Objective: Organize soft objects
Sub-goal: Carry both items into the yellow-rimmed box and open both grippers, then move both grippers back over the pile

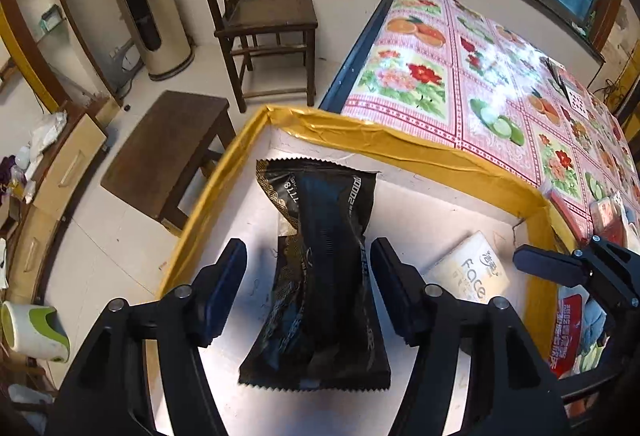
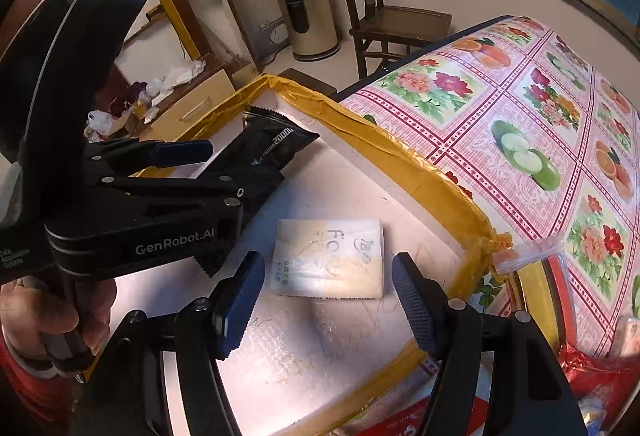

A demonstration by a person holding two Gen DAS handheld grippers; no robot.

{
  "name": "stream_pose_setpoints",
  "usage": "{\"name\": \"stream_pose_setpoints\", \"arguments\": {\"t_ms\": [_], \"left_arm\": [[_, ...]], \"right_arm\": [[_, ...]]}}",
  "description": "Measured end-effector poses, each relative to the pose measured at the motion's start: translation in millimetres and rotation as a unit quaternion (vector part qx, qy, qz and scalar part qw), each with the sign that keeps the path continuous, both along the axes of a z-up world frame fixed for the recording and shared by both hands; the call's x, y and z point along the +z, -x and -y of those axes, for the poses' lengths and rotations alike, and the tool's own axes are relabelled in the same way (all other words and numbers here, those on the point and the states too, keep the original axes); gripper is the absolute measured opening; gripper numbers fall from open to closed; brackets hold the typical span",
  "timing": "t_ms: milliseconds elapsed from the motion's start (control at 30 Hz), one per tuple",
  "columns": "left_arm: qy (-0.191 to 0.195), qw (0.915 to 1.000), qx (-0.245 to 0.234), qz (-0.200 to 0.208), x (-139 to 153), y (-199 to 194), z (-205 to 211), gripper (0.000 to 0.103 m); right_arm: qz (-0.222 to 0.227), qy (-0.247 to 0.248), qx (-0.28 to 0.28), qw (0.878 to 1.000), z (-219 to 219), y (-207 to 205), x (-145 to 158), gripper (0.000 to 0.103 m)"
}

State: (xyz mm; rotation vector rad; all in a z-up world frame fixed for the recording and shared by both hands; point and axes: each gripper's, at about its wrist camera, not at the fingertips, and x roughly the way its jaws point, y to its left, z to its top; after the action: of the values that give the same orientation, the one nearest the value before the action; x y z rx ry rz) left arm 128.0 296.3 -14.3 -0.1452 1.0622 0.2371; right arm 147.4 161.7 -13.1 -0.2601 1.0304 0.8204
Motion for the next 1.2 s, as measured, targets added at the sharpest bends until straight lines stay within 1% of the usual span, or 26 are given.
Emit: {"name": "stream_pose_setpoints", "arguments": {"t_ms": [67, 100, 200, 233, 300, 400, 500, 567, 633, 700, 767, 833, 900, 1000, 1200], "left_arm": [[0.000, 1.0000, 0.000, 0.008, 7.7, 8.0, 3.9, 0.068], [0.001, 0.9999, -0.003, 0.011, 10.8, 11.7, 6.9, 0.072], [0.001, 0.9996, -0.011, 0.025, 20.3, 25.4, 18.9, 0.076], [0.009, 0.9994, -0.016, 0.028, 23.5, 30.4, 24.9, 0.079], [0.024, 0.9988, -0.028, 0.033, 28.5, 39.6, 37.0, 0.079], [0.028, 0.9973, -0.054, 0.042, 35.4, 48.5, 60.7, 0.081], [0.036, 0.9943, -0.091, 0.043, 40.4, 55.9, 90.0, 0.082], [0.050, 0.9914, -0.114, 0.039, 42.0, 59.0, 109.5, 0.082], [0.063, 0.9886, -0.132, 0.038, 42.4, 61.4, 125.7, 0.082], [0.067, 0.9866, -0.145, 0.035, 42.0, 62.4, 140.3, 0.082], [0.063, 0.9855, -0.154, 0.035, 40.7, 63.6, 154.7, 0.082], [0.052, 0.9851, -0.160, 0.035, 40.2, 62.8, 168.1, 0.082], [0.050, 0.9841, -0.167, 0.033, 39.1, 60.8, 178.8, 0.082], [0.051, 0.9826, -0.177, 0.026, 35.3, 55.2, 192.2, 0.082], [0.036, 0.9819, -0.186, 0.011, 23.7, 44.7, 212.1, 0.082]], "right_arm": [[0.006, -0.010, -0.003, 1.000, 8.2, 6.9, 9.2, 0.068], [0.009, -0.016, -0.003, 1.000, 13.0, 11.3, 14.5, 0.068], [0.025, -0.033, -0.006, 0.999, 32.8, 26.8, 31.3, 0.068], [0.029, -0.040, -0.009, 0.999, 42.0, 31.8, 36.1, 0.069], [0.032, -0.054, -0.013, 0.998, 62.2, 41.6, 44.6, 0.073], [0.043, -0.065, -0.027, 0.997, 98.2, 60.0, 54.4, 0.073], [0.045, -0.076, -0.057, 0.994, 140.9, 73.3, 59.9, 0.074], [0.040, -0.086, -0.075, 0.993, 167.6, 77.8, 60.2, 0.077], [0.044, -0.084, -0.098, 0.991, 192.9, 82.0, 59.3, 0.077], [0.037, -0.087, -0.117, 0.989, 216.3, 84.0, 56.9, 0.077], [0.036, -0.090, -0.136, 0.986, 237.5, 89.4, 53.9, 0.077], [0.037, -0.083, -0.149, 0.985, 254.1, 93.8, 49.2, 0.078], [0.033, -0.079, -0.160, 0.983, 268.9, 96.9, 45.4, 0.078], [0.035, -0.082, -0.175, 0.981, 292.5, 104.7, 40.6, 0.078], [0.029, -0.086, -0.213, 0.973, 339.5, 108.9, 33.8, 0.078]]}}
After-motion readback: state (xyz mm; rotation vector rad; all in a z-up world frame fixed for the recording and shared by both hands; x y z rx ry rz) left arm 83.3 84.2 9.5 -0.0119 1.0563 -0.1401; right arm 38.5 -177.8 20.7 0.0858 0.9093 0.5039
